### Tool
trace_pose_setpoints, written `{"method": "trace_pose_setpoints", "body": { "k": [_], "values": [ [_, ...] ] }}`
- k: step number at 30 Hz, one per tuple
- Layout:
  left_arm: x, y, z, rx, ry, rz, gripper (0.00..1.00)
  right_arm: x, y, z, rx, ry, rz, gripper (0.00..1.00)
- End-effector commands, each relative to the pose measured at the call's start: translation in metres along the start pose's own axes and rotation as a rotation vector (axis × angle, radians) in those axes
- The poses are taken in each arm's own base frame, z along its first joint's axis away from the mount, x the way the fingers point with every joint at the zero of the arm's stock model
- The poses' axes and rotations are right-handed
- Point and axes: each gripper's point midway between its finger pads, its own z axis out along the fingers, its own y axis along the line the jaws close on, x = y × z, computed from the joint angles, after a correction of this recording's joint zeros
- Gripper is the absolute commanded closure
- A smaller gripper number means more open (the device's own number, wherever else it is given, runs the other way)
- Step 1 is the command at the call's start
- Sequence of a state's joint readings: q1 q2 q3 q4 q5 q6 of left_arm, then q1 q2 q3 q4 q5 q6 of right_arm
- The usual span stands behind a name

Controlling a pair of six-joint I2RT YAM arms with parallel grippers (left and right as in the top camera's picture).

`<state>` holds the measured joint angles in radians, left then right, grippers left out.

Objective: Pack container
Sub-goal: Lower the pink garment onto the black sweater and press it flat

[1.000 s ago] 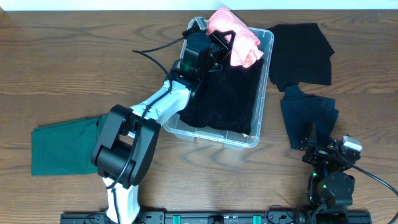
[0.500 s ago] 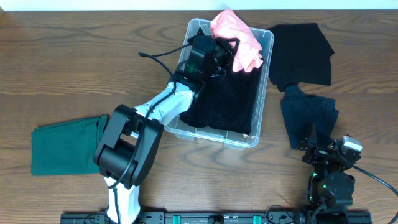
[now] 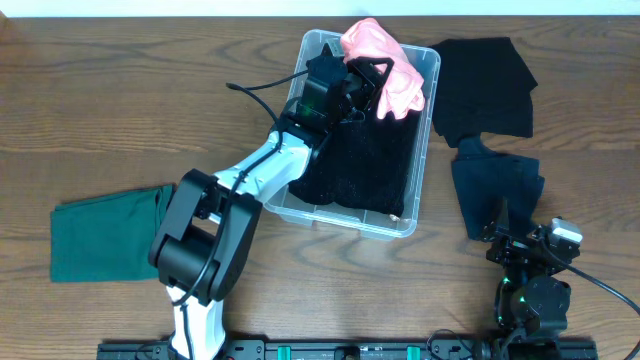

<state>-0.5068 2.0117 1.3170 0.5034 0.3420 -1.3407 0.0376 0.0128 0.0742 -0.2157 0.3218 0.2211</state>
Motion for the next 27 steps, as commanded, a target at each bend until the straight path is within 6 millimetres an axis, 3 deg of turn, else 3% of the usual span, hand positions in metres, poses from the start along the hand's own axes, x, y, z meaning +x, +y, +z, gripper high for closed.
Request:
{"method": "trace_pose_setpoints", "body": {
  "k": [1,8,17,23,27],
  "values": [
    [0.003,-0.029,-0.013,0.039,0.019,0.018,0.62,0.001,-0.001,0.000,0.004,0.000,0.010,0.01],
    [0.011,-0.020,-0.025,-0.051,0.055,-0.029,0.61,0.001,-0.001,0.000,0.004,0.000,0.011,0.01],
    [0.004,0.011,-0.062,-0.269,0.062,0.045,0.60,0.001,-0.001,0.000,0.004,0.000,0.011,0.01],
    [0.010,0.015,-0.090,-0.358,0.089,0.095,0.60,0.001,-0.001,0.000,0.004,0.000,0.011,0.01],
    [0.011,0.005,-0.100,-0.351,0.088,0.112,0.59,0.001,-0.001,0.000,0.004,0.000,0.011,0.01]
  ]
}}
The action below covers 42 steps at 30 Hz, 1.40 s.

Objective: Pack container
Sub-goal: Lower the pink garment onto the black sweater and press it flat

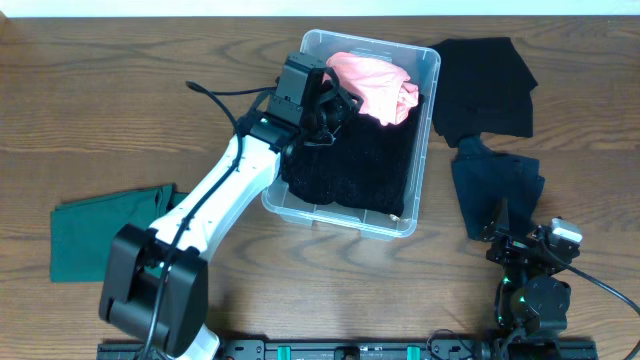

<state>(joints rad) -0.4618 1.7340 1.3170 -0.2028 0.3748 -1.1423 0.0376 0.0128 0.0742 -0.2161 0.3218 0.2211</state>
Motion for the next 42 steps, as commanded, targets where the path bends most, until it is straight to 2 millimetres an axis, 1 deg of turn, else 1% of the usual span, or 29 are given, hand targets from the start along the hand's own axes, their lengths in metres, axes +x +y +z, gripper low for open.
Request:
{"method": "trace_pose_setpoints", "body": {
  "k": [1,4,6,8,9,10,11,13,14,16,20,25,28,30,31,33,38,42],
  "values": [
    [-0.005,-0.019,-0.017,0.047,-0.037,0.068,0.58,0.001,-0.001,0.000,0.004,0.000,0.011,0.01],
    [-0.021,-0.031,-0.020,0.078,-0.130,0.157,0.57,0.001,-0.001,0.000,0.005,0.000,0.010,0.01],
    [-0.035,-0.035,-0.020,0.074,-0.210,0.241,0.57,0.001,-0.001,0.000,0.004,0.000,0.011,0.01],
    [-0.049,-0.040,-0.019,0.069,-0.289,0.391,0.64,0.001,-0.001,0.000,0.004,0.000,0.011,0.01],
    [-0.051,-0.044,-0.017,0.072,-0.306,0.479,0.68,0.001,-0.001,0.000,0.004,0.000,0.011,0.01],
    [-0.053,-0.046,-0.014,0.073,-0.317,0.568,0.69,0.001,-0.001,0.000,0.004,0.000,0.011,0.01],
    [-0.051,-0.045,-0.007,0.057,-0.318,0.702,0.69,0.001,-0.001,0.000,0.004,0.000,0.011,0.01],
    [-0.047,-0.039,0.002,0.020,-0.304,0.860,0.69,0.001,-0.001,0.000,0.004,0.000,0.011,0.01],
    [-0.044,-0.033,0.009,-0.007,-0.285,0.938,0.69,0.001,-0.001,0.000,0.004,0.000,0.011,0.01],
    [-0.039,-0.021,0.018,-0.045,-0.248,1.010,0.69,0.001,-0.001,0.000,0.005,0.000,0.011,0.01],
    [-0.035,-0.003,0.030,-0.095,-0.198,1.081,0.69,0.001,-0.001,0.000,0.004,0.000,0.010,0.01],
    [-0.034,0.019,0.049,-0.149,-0.145,1.230,0.69,0.001,-0.001,0.000,0.004,0.000,0.011,0.01],
    [-0.040,0.031,0.054,-0.205,-0.150,1.231,0.69,0.001,-0.001,0.000,0.004,0.000,0.011,0.01],
    [-0.040,0.036,0.057,-0.218,-0.140,1.228,0.69,0.001,-0.001,0.000,0.004,0.000,0.010,0.01],
    [-0.040,0.036,0.057,-0.216,-0.141,1.229,0.70,0.001,-0.001,0.000,0.004,0.000,0.011,0.01],
    [-0.039,0.027,0.055,-0.199,-0.159,1.236,0.70,0.001,-0.001,0.000,0.004,0.000,0.010,0.01],
    [-0.046,-0.010,0.047,-0.149,-0.223,1.262,0.70,0.001,-0.001,0.000,0.004,0.000,0.011,0.01],
    [-0.049,-0.026,0.042,-0.130,-0.249,1.277,0.69,0.001,-0.001,0.000,0.004,0.000,0.011,0.01]
  ]
}}
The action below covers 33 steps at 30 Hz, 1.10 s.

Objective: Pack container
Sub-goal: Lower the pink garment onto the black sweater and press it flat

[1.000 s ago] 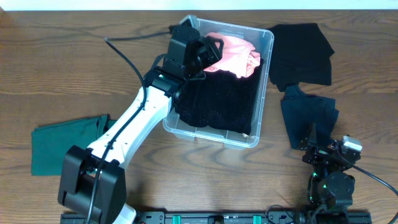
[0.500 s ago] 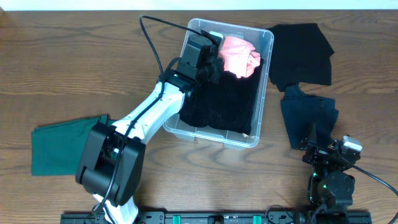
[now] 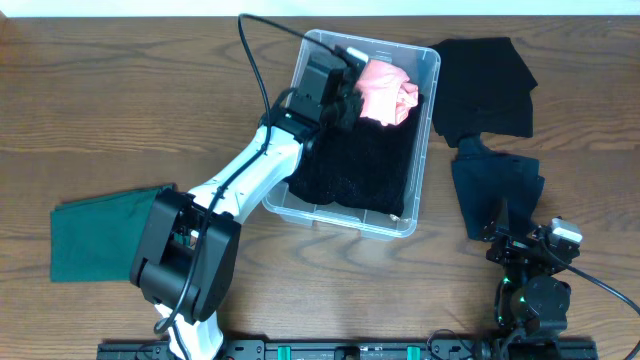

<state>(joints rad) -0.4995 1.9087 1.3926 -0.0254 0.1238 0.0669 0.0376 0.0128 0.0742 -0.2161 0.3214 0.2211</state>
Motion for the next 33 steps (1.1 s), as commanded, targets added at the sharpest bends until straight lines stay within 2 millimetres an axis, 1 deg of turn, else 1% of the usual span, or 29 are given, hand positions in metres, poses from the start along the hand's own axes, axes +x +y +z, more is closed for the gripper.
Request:
{"method": "trace_pose_setpoints", "body": {
  "k": [1,4,6,9,11,12,13,14,16,18,21,24,29,31,33],
  "values": [
    [-0.028,0.000,-0.007,-0.011,-0.059,0.032,0.70,0.001,-0.001,0.000,0.005,0.000,0.011,0.01],
    [-0.038,0.000,-0.009,-0.011,-0.087,0.035,0.69,0.001,-0.001,0.000,0.005,0.000,0.011,0.01],
    [-0.042,-0.001,-0.005,-0.011,-0.110,0.056,0.70,0.001,-0.001,0.000,0.005,0.000,0.011,0.01],
    [-0.046,-0.002,0.008,-0.012,-0.156,0.097,0.70,0.001,-0.001,0.000,0.005,0.000,0.011,0.01],
    [-0.042,-0.001,0.022,-0.013,-0.170,0.097,0.70,0.001,-0.001,0.000,0.005,0.000,0.010,0.01],
    [-0.038,-0.001,0.028,-0.013,-0.166,0.097,0.70,0.001,-0.001,0.000,0.005,0.000,0.011,0.01],
    [-0.029,0.000,0.036,-0.012,-0.151,0.096,0.70,0.001,-0.001,0.000,0.005,0.000,0.010,0.01],
    [-0.017,0.000,0.046,-0.009,-0.124,0.090,0.70,0.001,-0.001,0.000,0.005,0.000,0.011,0.01],
    [0.000,-0.002,0.059,-0.004,-0.088,0.074,0.70,0.001,-0.001,0.000,0.005,0.000,0.011,0.01],
    [0.022,-0.003,0.074,0.001,-0.040,0.064,0.70,0.001,-0.001,0.000,0.005,0.000,0.011,0.01],
    [0.053,-0.006,0.088,0.008,0.042,0.048,0.70,0.001,-0.001,0.000,0.005,0.000,0.011,0.01],
    [0.069,-0.007,0.091,0.009,0.091,0.035,0.70,0.001,-0.001,0.000,0.005,0.000,0.011,0.01],
    [0.078,-0.006,0.090,0.009,0.130,0.033,0.70,0.001,-0.001,0.000,0.005,0.000,0.011,0.01],
    [0.074,-0.007,0.086,0.008,0.127,0.033,0.70,0.001,-0.001,0.000,0.005,0.000,0.010,0.01],
    [0.060,-0.007,0.078,0.008,0.101,0.035,0.70,0.001,-0.001,0.000,0.005,0.000,0.011,0.01]
  ]
}}
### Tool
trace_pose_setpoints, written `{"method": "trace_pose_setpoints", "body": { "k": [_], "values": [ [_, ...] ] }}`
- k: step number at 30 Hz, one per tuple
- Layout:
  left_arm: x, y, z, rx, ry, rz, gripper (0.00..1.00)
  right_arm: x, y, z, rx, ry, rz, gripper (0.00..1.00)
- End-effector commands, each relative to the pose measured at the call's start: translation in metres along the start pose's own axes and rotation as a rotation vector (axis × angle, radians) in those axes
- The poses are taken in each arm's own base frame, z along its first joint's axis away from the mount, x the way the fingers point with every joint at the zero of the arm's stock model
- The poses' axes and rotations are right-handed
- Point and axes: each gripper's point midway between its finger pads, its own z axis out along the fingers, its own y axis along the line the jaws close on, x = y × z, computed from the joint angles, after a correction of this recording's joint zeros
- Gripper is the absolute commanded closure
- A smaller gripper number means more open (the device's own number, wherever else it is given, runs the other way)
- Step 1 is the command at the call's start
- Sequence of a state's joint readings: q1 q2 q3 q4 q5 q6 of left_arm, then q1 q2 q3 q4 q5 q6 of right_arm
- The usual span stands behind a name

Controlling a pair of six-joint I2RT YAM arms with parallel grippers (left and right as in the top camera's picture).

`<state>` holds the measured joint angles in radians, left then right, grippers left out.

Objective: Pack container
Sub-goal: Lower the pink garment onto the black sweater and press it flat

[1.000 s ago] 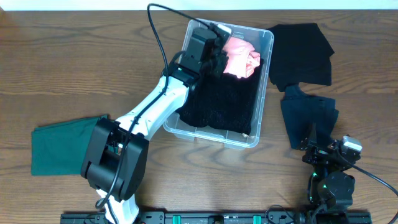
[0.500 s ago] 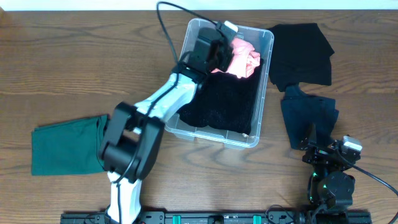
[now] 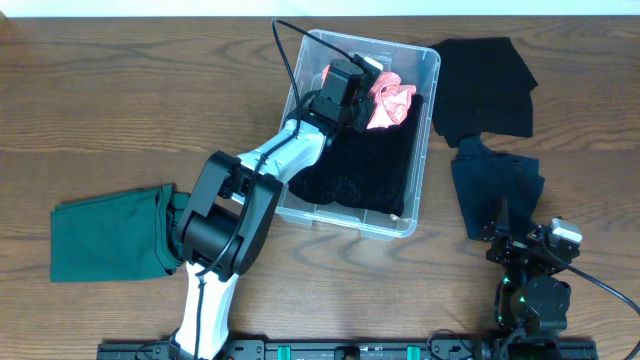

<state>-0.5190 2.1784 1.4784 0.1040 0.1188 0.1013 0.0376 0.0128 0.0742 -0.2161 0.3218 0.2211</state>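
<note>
A clear plastic container (image 3: 418, 150) stands at the middle back of the table. A black garment (image 3: 365, 170) fills most of it, and a crumpled pink garment (image 3: 392, 102) lies in its far end. My left gripper (image 3: 366, 92) reaches into the container and rests on the pink garment's left side; its fingers are hidden under the wrist, so open or shut is unclear. The right gripper (image 3: 503, 222) is parked at the front right, its dark fingers lost against black cloth.
A folded green cloth (image 3: 105, 235) lies at the front left. Two black garments lie right of the container, one at the back (image 3: 485, 85) and one nearer the front (image 3: 497, 185). The left arm's cable loops over the container's far left corner.
My left gripper has moved slightly right, onto the left part of the pink garment. The garment now looks narrower and more bunched. The right arm has not moved.
At first my left gripper held the pink garment above the container's far end. Then the garment lay inside on the black one, with the gripper off to its left. Later the gripper stood at the garment's left edge, and now rests on it.
</note>
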Motion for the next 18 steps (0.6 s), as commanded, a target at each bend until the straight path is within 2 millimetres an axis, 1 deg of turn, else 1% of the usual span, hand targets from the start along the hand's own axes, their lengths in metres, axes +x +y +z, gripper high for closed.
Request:
{"method": "trace_pose_setpoints", "body": {
  "k": [1,5,7,9,12,16,18],
  "values": [
    [0.002,-0.003,-0.010,-0.003,0.022,-0.007,0.70,0.001,-0.001,0.000,0.004,0.000,0.011,0.01],
    [-0.054,-0.004,-0.053,-0.006,-0.104,0.001,0.70,0.001,-0.001,0.000,0.004,0.000,0.011,0.01],
    [-0.075,-0.007,-0.073,-0.003,-0.156,0.006,0.70,0.001,-0.001,0.000,0.004,0.000,0.010,0.01],
    [-0.085,-0.015,-0.083,0.020,-0.181,0.013,0.70,0.001,-0.001,0.000,0.004,0.000,0.011,0.01],
    [-0.083,-0.030,-0.081,0.056,-0.174,0.024,0.70,0.001,-0.001,0.000,0.004,0.000,0.011,0.01],
    [-0.068,-0.043,-0.065,0.075,-0.139,0.035,0.70,0.001,-0.001,0.000,0.004,0.000,0.011,0.01],
    [-0.058,-0.047,-0.053,0.081,-0.122,0.038,0.70,0.001,-0.001,0.000,0.004,0.000,0.010,0.01]
  ]
}}
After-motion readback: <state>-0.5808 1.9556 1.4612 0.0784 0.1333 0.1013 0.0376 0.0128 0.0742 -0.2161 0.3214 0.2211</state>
